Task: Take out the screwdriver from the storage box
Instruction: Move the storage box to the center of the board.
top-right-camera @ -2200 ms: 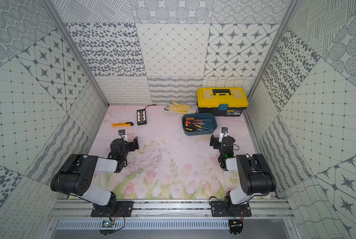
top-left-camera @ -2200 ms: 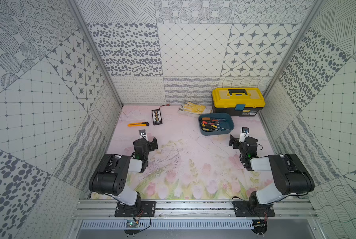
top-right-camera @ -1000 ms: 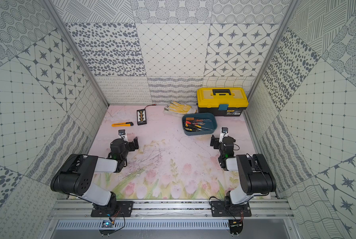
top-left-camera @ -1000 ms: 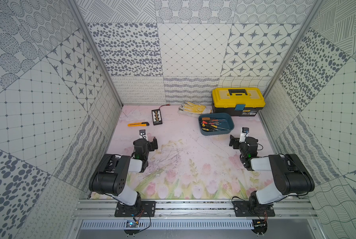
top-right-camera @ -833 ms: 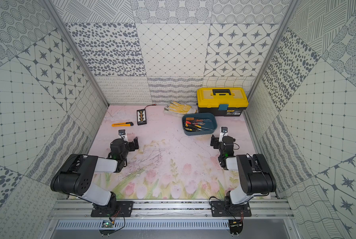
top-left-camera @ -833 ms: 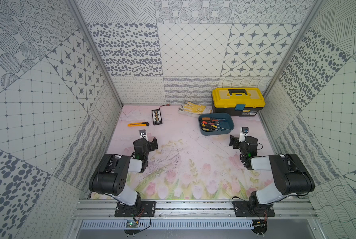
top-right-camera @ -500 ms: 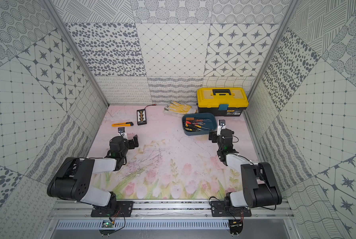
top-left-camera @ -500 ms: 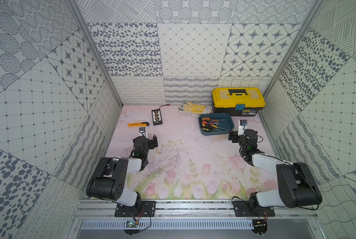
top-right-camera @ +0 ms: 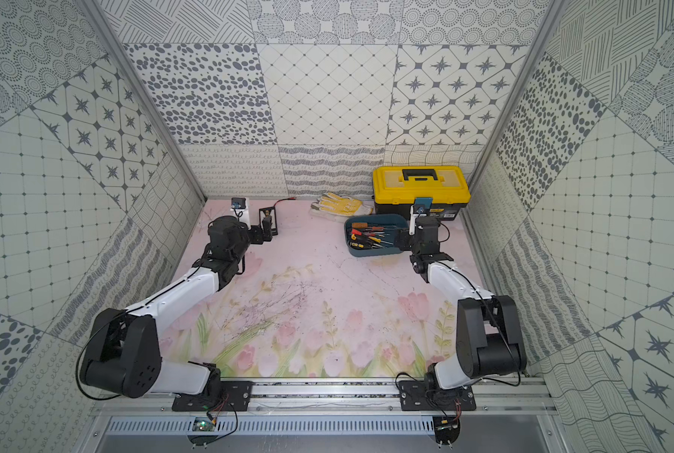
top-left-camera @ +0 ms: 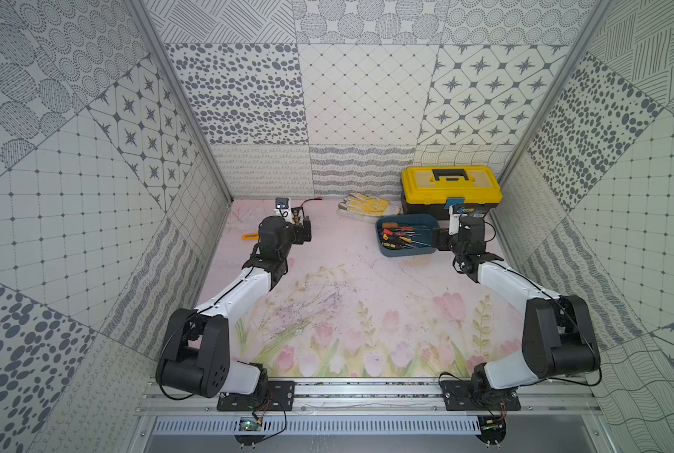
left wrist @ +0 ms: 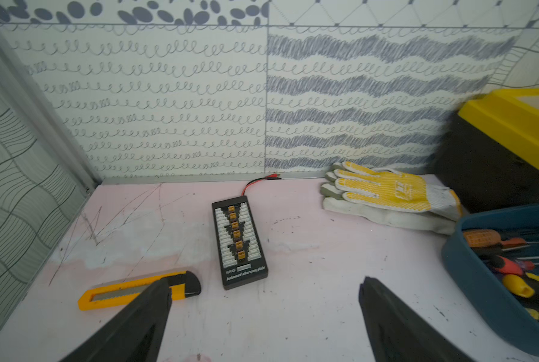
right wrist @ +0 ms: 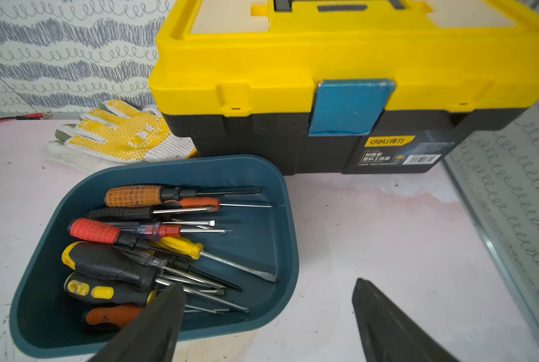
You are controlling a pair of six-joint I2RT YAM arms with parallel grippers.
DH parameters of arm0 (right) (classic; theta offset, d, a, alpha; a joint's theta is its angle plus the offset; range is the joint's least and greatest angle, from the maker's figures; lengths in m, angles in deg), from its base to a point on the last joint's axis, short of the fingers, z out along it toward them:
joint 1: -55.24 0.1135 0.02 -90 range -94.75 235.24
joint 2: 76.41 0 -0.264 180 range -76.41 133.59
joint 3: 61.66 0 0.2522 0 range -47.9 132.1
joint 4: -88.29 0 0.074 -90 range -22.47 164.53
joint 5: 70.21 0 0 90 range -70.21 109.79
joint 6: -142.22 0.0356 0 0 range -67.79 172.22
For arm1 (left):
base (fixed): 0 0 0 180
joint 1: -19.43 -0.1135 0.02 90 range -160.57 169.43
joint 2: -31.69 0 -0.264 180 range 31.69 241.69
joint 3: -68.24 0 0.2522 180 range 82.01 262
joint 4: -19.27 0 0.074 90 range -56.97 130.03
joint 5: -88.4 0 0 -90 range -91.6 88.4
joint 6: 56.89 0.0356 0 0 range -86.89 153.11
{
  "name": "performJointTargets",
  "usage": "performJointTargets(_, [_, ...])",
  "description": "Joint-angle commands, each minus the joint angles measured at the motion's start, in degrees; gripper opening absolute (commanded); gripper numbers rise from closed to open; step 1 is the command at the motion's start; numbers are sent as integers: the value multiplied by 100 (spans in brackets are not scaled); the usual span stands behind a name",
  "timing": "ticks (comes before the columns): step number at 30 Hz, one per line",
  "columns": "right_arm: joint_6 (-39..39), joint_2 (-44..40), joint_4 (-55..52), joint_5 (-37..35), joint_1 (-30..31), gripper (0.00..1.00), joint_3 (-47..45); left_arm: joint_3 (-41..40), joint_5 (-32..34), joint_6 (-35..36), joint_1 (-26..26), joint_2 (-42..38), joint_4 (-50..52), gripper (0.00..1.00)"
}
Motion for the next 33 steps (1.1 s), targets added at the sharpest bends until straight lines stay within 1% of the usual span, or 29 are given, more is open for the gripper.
performJointTargets(1, [326,407,-649,-94,-75,86,450,783,-216,474,563,348,1375,99])
performJointTargets(4, [450,713,-968,-123,-109,83,786,1135,-449,492,858,646,1712,99])
performJointTargets(7, [696,890,-1040,-44,-184,82,925,1480,-10,796,1293,982,2110,99])
performJointTargets(11, [833,1276,-1495,-202,-193,77,1337,1495,494,878,1723,1361,1810,99])
performJointTargets(13, [928,1391,-1593,-292,-210,74,1446,1575,568,778,1842,1555,1781,99])
performJointTargets(16, [1157,1526,-1699,-245,-322,71,1576,1585,900,581,2028,1809,1562,99])
performJointTargets(18, [1215,1615,-1734,-136,-372,69,1649,1622,1142,169,2090,1973,1457,99])
performJointTargets(19, [1233,1673,-1765,-97,-387,67,1701,1710,1170,-94,2093,2062,1589,99])
performJointTargets(23, [1278,1847,-1895,-76,-409,61,1896,2198,641,-432,2097,2359,2390,99])
performJointTargets(26, [1316,1955,-1933,-7,-426,58,2000,2439,371,-674,2106,2538,2728,99])
performJointTargets(28, [1335,2040,-1996,52,-433,57,2096,2525,309,-890,2102,2604,2792,99])
performJointTargets(30, [1373,2121,-2006,116,-444,55,2154,2748,154,-964,2097,2715,3061,99])
performJointTargets(33, [1375,2263,-2085,180,-444,51,2289,2895,158,-1132,2101,2805,3255,99])
